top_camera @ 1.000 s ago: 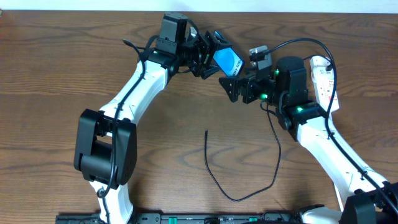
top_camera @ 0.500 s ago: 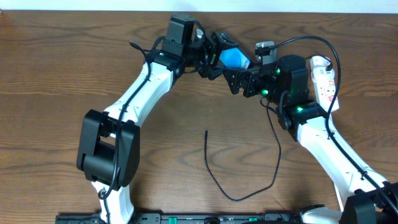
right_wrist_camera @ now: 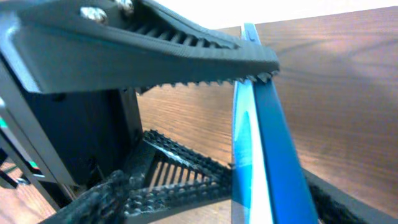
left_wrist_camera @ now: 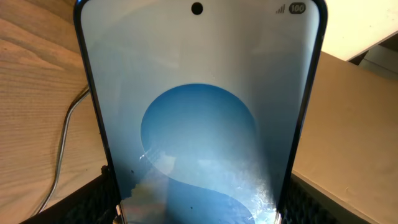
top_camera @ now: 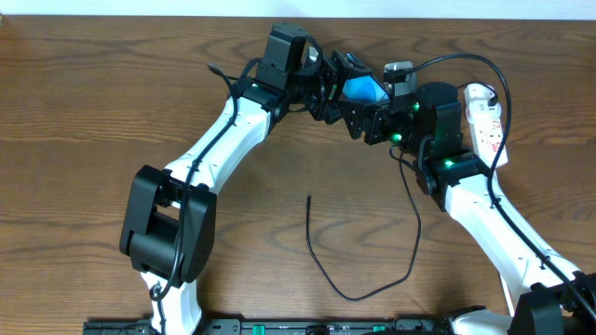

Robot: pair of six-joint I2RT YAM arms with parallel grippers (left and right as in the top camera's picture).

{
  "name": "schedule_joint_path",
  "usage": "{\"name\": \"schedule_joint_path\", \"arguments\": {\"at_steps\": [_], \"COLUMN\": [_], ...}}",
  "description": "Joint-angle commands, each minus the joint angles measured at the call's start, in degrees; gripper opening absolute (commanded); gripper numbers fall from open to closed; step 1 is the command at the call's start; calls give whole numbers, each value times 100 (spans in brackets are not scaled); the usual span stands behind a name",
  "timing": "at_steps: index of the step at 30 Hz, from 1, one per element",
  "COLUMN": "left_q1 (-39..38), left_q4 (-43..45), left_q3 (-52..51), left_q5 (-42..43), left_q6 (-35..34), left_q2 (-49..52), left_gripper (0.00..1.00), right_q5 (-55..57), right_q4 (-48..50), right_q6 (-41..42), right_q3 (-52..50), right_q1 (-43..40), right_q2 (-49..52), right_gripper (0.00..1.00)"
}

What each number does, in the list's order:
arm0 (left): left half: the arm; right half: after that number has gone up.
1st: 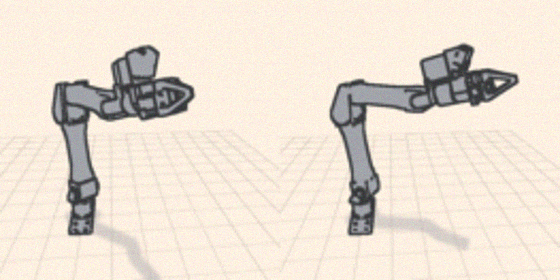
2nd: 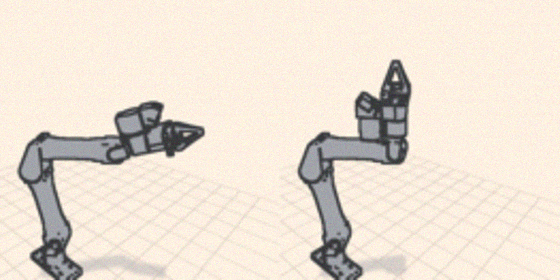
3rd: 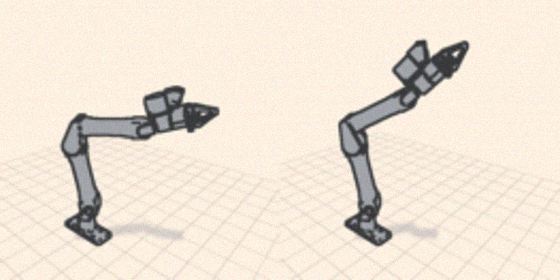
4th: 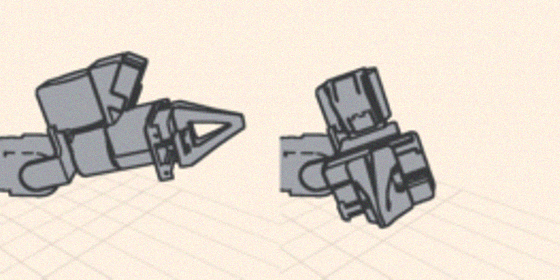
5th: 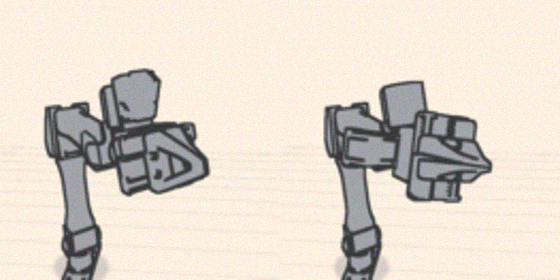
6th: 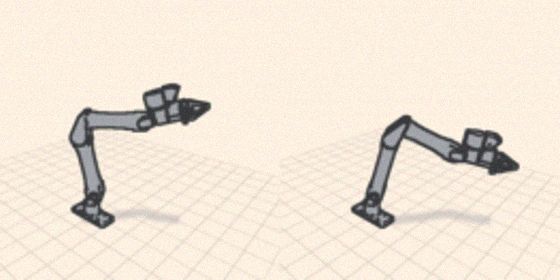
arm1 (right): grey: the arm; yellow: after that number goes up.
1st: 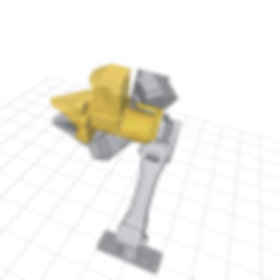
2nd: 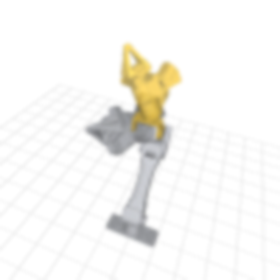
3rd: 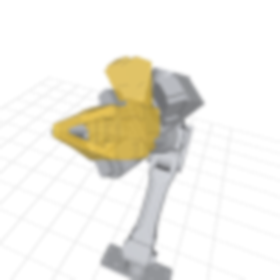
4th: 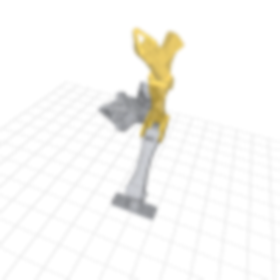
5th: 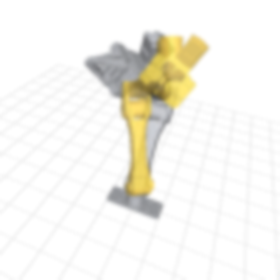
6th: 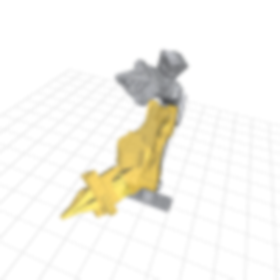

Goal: Plug charger to phone and switch on socket
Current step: 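Close the right gripper on the phone's side edge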

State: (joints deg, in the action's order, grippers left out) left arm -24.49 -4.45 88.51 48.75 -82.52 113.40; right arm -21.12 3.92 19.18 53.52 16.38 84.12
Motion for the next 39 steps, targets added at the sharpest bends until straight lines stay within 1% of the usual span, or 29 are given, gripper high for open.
{"name": "schedule_joint_path", "arguments": {"at_steps": [1, 3, 5, 7, 11, 14, 15, 18, 20, 25, 27, 33, 36, 39], "left_q1": [2, 2, 2, 2, 4, 2, 4, 4, 4, 4, 4, 4, 4, 4], "left_q4": [74, 74, 74, 74, 74, 74, 74, 74, 74, 74, 74, 74, 74, 72], "left_q3": [28, 28, 28, 28, 26, 26, 28, 28, 28, 28, 28, 26, 28, 26], "left_q5": [133, 133, 133, 133, 133, 131, 131, 131, 131, 131, 131, 129, 111, 107], "left_q6": [-13, -13, -13, -13, -11, -11, -11, -11, -11, -9, -9, -9, -9, -9], "left_q2": [-188, -188, -188, -188, -188, -188, -188, -188, -188, -188, -188, -188, -188, -188], "left_gripper": [7, 7, 7, 7, 7, 7, 7, 7, 7, 7, 7, 7, 7, 7], "right_q5": [22, 22, 22, 22, 20, 20, 20, 22, 22, 20, 22, 20, 20, 20], "right_q4": [-17, -28, -46, -52, -76, -111, -116, -153, -160, -160, -160, -155, -157, -155], "right_q6": [9, 11, 9, 9, 9, 9, 9, 7, 7, 7, 7, 7, 7, 7], "right_q3": [109, 109, 109, 109, 109, 109, 109, 109, 109, 109, 109, 109, 109, 109], "right_q1": [22, 22, 22, 22, 22, 22, 22, 22, 22, 22, 22, 22, 22, 22], "right_q2": [17, 17, 17, 17, 17, 17, 17, 17, 17, 17, 17, 17, 17, 17], "right_gripper": [67, 63, 63, 59, 48, 47, 45, 31, 26, 22, 20, 5, 1, 1]}}
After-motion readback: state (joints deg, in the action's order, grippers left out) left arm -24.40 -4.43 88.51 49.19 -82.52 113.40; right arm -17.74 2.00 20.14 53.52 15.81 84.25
